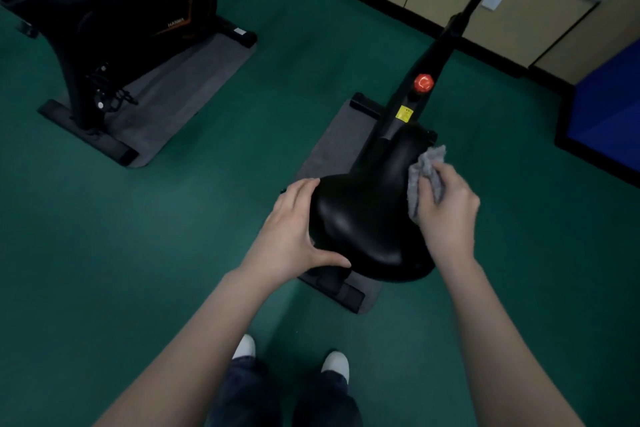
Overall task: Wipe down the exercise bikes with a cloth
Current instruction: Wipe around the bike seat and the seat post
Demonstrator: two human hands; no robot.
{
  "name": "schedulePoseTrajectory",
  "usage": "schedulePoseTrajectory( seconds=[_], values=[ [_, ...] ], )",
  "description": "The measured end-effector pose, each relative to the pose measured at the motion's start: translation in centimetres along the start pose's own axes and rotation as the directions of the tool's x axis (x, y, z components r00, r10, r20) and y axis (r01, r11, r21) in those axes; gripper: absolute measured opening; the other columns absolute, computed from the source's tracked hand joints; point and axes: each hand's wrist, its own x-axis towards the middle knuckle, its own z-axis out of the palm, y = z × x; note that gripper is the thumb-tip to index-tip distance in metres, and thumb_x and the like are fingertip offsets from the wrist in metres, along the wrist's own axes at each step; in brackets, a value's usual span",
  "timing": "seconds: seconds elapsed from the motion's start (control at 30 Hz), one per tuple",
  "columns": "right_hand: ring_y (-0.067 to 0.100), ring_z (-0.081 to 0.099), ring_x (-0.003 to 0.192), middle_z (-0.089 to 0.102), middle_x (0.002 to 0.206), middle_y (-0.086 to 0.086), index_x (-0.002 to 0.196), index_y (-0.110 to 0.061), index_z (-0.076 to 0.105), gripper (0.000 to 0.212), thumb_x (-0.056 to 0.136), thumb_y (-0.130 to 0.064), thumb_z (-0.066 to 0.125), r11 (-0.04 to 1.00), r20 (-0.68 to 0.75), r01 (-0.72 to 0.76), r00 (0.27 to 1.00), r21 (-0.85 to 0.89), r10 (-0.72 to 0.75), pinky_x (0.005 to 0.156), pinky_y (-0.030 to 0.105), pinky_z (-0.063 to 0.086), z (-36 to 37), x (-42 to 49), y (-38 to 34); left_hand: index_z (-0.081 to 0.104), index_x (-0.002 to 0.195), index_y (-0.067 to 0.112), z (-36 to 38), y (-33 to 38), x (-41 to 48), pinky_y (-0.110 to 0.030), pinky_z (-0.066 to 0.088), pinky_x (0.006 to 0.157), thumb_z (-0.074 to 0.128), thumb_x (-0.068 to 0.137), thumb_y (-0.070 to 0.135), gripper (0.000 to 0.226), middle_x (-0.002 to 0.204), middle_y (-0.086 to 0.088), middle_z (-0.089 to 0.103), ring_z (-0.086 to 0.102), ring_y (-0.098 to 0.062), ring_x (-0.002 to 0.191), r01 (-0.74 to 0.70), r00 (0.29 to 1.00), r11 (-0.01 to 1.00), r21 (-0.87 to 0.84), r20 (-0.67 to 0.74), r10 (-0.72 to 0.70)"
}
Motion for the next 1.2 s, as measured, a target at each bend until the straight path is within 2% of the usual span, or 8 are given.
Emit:
schedulePoseTrajectory(
  seconds=[0.1,0.23,0.5,0.73,0.93,1.03,1.13,1.2],
  values=[
    [0.027,0.060,0.084,0.068,0.094,0.020,0.111,-0.002,0.066,0.023,0.091,-0.007,0.057,0.996,0.085,-0.089,0.992,-0.011,0.090,0.066,0.016,0.031,-1.5,-1.7,0.9,0.018,0.148,0.019,-0.8,-0.1,-0.1,-0.037,0.023,0.117,0.069,0.044,0.075,0.128,0.148,0.006,0.024,0.022,-0.011,0.138,0.006,0.998,1.000,-0.001,0.058,-0.006],
    [0.026,0.060,0.083,0.068,0.091,0.018,0.110,-0.003,0.066,0.022,0.091,-0.010,0.058,0.986,0.026,-0.164,0.986,0.021,0.164,0.066,0.018,0.032,-3.3,-3.8,0.4,0.021,0.148,0.020,-2.6,0.3,-0.1,-0.037,0.024,0.116,0.052,0.051,0.083,0.120,0.149,0.007,0.027,0.025,-0.011,0.138,-0.014,0.995,0.998,0.065,0.104,0.007],
    [0.019,0.061,0.092,0.068,0.100,0.009,0.110,-0.008,0.067,0.021,0.092,-0.014,0.059,0.951,0.085,-0.228,0.973,0.208,0.214,0.076,0.021,0.039,-4.0,-6.4,-4.5,0.034,0.142,0.021,-6.3,2.7,-1.2,-0.033,0.029,0.112,0.059,0.083,0.055,0.073,0.143,0.007,0.037,0.035,-0.013,0.132,-0.074,0.997,0.979,0.190,0.032,0.069],
    [0.019,0.063,0.095,0.069,0.100,0.004,0.106,-0.012,0.067,0.018,0.092,-0.018,0.059,0.908,0.065,-0.219,0.976,0.357,0.209,0.081,0.029,0.047,-4.8,-6.2,-10.1,0.042,0.136,0.021,-10.6,4.7,-2.8,-0.032,0.033,0.108,0.054,0.087,0.053,0.059,0.136,0.008,0.045,0.040,-0.012,0.127,-0.094,0.991,0.965,0.245,-0.071,0.114],
    [0.010,0.061,0.082,0.069,0.091,-0.003,0.102,-0.020,0.068,0.014,0.091,-0.018,0.059,0.891,0.026,-0.186,0.981,0.414,0.192,0.069,0.022,0.039,-5.3,-6.3,-14.1,0.040,0.137,0.024,-14.6,5.3,-4.2,-0.029,0.031,0.108,0.049,0.091,0.053,0.055,0.138,0.009,0.045,0.038,-0.011,0.127,-0.094,0.986,0.954,0.285,-0.106,0.129],
    [-0.004,0.058,0.080,0.067,0.086,-0.009,0.102,-0.021,0.067,0.014,0.091,-0.019,0.059,0.878,0.023,-0.194,0.979,0.438,0.204,0.064,0.008,0.038,-5.4,-6.6,-15.8,0.040,0.137,0.024,-16.3,5.5,-4.6,-0.029,0.030,0.108,0.047,0.092,0.052,0.054,0.138,0.009,0.044,0.037,-0.011,0.128,-0.103,0.986,0.948,0.300,-0.096,0.138],
    [0.002,0.060,0.078,0.068,0.084,-0.007,0.098,-0.021,0.068,0.011,0.090,-0.017,0.060,0.866,0.005,-0.197,0.976,0.459,0.219,0.063,0.004,0.037,-5.8,-7.1,-16.9,0.041,0.137,0.023,-17.1,5.9,-4.8,-0.030,0.030,0.108,0.046,0.092,0.051,0.053,0.139,0.008,0.045,0.037,-0.012,0.128,-0.126,0.985,0.941,0.313,-0.071,0.155],
    [-0.002,0.059,0.078,0.067,0.082,-0.008,0.094,-0.024,0.066,0.010,0.090,-0.017,0.061,0.863,0.001,-0.191,0.977,0.467,0.215,0.062,0.001,0.037,-6.3,-7.4,-17.2,0.041,0.136,0.023,-17.2,6.4,-4.9,-0.032,0.030,0.108,0.046,0.093,0.051,0.052,0.138,0.008,0.045,0.037,-0.012,0.129,-0.136,0.985,0.938,0.319,-0.059,0.162]
  ],
)
